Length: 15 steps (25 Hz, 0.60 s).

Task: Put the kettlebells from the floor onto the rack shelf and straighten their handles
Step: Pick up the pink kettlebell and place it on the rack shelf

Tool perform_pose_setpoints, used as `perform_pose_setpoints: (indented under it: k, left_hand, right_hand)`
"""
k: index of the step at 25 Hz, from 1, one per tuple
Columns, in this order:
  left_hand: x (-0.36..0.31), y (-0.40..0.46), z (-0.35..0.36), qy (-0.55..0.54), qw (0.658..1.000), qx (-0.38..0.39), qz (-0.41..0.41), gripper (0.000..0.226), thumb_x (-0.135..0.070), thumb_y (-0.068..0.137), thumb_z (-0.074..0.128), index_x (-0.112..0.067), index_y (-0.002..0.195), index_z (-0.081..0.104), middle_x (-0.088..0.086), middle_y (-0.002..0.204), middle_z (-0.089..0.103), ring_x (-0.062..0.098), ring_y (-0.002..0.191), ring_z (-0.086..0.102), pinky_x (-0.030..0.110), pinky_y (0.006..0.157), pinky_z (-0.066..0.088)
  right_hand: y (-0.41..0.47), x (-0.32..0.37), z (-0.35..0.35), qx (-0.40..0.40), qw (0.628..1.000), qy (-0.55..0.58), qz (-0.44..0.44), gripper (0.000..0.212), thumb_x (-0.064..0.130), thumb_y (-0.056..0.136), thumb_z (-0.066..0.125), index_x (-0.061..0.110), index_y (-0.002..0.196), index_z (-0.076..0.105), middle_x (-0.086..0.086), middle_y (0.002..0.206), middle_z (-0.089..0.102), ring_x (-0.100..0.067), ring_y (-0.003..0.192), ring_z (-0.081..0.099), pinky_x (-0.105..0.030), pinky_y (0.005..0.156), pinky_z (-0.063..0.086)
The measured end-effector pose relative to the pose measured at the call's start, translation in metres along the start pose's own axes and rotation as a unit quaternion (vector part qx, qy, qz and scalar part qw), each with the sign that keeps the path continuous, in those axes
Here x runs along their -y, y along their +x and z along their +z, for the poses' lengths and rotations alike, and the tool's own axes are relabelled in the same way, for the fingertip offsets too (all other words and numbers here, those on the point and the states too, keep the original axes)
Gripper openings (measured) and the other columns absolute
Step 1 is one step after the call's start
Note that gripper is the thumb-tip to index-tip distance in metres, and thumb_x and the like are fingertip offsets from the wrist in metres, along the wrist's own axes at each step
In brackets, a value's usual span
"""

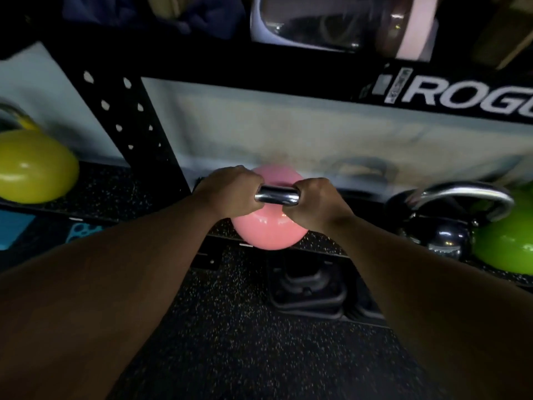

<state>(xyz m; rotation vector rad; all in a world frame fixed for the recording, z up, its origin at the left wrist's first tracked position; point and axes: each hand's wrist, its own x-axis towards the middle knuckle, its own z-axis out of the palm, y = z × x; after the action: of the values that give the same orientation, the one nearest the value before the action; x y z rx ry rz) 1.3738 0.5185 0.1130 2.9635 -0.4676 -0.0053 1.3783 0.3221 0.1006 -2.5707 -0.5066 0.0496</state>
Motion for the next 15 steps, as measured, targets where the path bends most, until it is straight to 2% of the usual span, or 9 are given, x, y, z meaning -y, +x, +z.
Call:
perform_pose_setpoints:
  k: [4,7,10,13,15]
  left_hand:
    - [0.025,0.03,0.0,-0.063,0.998,0.006,0.002,0.01,-0.027,0.075,0.071,-0.02,0.081,0.066,0.007,0.078,0.068,0.023,0.06,0.057,0.027,0.051,0.036]
    - [0.029,0.051,-0.001,-0.103,0.994,0.004,-0.024,0.012,-0.021,0.076,0.073,-0.021,0.081,0.062,0.006,0.079,0.067,0.02,0.061,0.054,0.027,0.049,0.034]
    - [0.032,0.073,0.005,-0.113,0.991,-0.015,-0.07,0.021,-0.02,0.078,0.074,-0.009,0.094,0.066,0.013,0.09,0.067,0.03,0.079,0.062,0.033,0.064,0.046]
    - [0.033,0.09,0.008,-0.113,0.988,-0.015,-0.105,0.025,-0.022,0.082,0.071,-0.008,0.101,0.064,0.016,0.099,0.065,0.034,0.089,0.063,0.04,0.075,0.053]
    - [0.036,0.097,0.007,-0.116,0.987,-0.004,-0.111,0.027,-0.023,0.084,0.069,-0.007,0.105,0.063,0.017,0.103,0.064,0.035,0.093,0.063,0.043,0.079,0.054]
  right_hand:
    - [0.037,0.002,0.005,-0.01,0.999,-0.019,0.024,0.015,0.021,0.076,0.067,0.011,0.087,0.071,0.0,0.069,0.056,-0.022,0.063,0.055,-0.02,0.05,0.032]
    - [0.057,-0.003,0.001,-0.008,0.998,-0.028,0.049,0.018,0.022,0.078,0.067,0.011,0.092,0.069,-0.003,0.072,0.058,-0.019,0.06,0.052,-0.019,0.045,0.03]
    - [0.078,-0.006,0.002,-0.017,0.996,-0.022,0.081,0.018,0.017,0.082,0.065,0.01,0.099,0.064,-0.008,0.081,0.063,-0.023,0.066,0.058,-0.023,0.047,0.039]
    - [0.096,-0.008,0.003,-0.025,0.994,-0.034,0.101,0.019,0.012,0.085,0.06,0.007,0.103,0.059,-0.017,0.089,0.067,-0.034,0.076,0.066,-0.04,0.063,0.056]
    - [0.103,-0.008,0.002,-0.019,0.993,-0.048,0.102,0.023,0.011,0.085,0.059,0.006,0.107,0.058,-0.019,0.094,0.067,-0.036,0.084,0.065,-0.043,0.07,0.057]
